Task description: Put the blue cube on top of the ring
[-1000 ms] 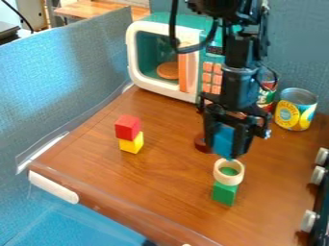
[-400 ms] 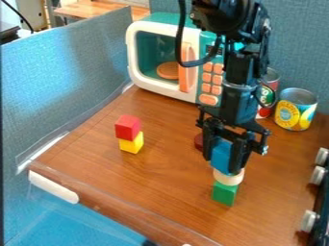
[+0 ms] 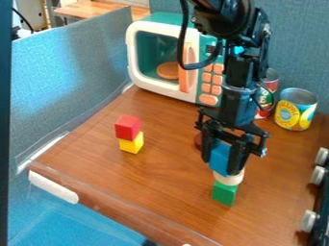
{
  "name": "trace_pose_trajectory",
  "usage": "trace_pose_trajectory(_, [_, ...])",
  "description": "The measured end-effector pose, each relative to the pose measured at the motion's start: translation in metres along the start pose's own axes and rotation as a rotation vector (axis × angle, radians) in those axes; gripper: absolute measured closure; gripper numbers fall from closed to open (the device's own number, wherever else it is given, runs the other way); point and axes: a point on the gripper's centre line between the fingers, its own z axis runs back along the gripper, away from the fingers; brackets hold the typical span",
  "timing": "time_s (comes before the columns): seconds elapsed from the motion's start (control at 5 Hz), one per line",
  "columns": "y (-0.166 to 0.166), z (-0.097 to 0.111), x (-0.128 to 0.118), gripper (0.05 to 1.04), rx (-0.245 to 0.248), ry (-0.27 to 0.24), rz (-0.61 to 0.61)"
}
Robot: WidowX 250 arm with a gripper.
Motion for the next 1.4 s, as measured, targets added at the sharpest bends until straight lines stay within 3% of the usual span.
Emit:
trace_pose_trajectory(0.4, [0.0,-0.001,0.001,0.48,-0.005,0.002,0.006])
trace_pose_trajectory(0.6, [0.0,0.002,0.005,0.389,-0.002,-0.013,0.01])
trace_pose_trajectory(0.8, [-0.001,0.001,0.006,0.118,-0.007,-0.023,0.026])
trace_pose_trajectory(1.2, [-0.001,0.009,0.002,0.082,0.002,-0.051,0.115])
trace_pose_trajectory(1.4, [0.002,0.023,-0.007,0.083,0.002,-0.082,0.118])
